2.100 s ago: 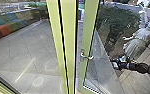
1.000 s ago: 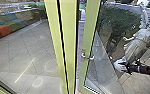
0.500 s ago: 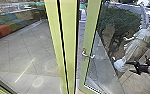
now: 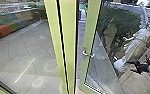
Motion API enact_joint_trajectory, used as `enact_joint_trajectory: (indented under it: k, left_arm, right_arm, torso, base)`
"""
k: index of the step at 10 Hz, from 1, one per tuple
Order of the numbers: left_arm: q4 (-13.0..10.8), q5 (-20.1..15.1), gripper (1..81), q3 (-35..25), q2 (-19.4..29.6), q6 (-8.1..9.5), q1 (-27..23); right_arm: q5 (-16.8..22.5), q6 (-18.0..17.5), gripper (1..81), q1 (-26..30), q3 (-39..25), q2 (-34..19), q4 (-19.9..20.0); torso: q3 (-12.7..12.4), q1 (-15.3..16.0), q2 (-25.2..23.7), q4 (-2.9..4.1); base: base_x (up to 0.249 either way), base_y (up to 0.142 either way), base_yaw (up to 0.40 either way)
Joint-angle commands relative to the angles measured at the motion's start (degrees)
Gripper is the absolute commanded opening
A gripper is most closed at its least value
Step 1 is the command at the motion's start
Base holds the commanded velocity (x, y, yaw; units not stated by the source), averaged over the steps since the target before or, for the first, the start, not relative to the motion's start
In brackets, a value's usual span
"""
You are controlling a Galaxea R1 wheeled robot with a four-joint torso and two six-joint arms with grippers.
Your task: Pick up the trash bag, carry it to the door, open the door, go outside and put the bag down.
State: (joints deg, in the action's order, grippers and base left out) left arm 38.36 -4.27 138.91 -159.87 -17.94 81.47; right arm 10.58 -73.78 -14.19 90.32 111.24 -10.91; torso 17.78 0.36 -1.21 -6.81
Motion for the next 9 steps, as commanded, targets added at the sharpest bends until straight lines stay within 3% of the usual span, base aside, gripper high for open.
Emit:
enact_joint_trajectory:
  k: [1, 8, 9]
  left_arm:
    - [0.4, -5.3, 1.0, -0.4, 0.7, -0.34, -0.5]
    - [0.7, -5.4, 1.0, -0.4, 0.9, -0.25, -0.5]
    - [0.7, -5.4, 1.0, -0.4, 1.0, -0.25, -0.1]
  right_arm:
    - [-2.1, -1.3, 81.1, 10.5, 5.8, 5.2, 0.5]
    - [0.3, -0.9, 81.1, 12.1, 21.9, 25.5, -0.1]
    - [0.5, -0.9, 81.1, 13.4, 21.7, 24.4, -0.1]
  torso:
    - [0.0, 0.0, 0.0, 0.0]
    - [0.0, 0.0, 0.0, 0.0]
    - [0.0, 0.0, 0.0, 0.0]
  base:
    - [0.0, 0.0, 0.0]
    - [0.0, 0.0, 0.0]
    - [0.0, 0.0, 0.0]
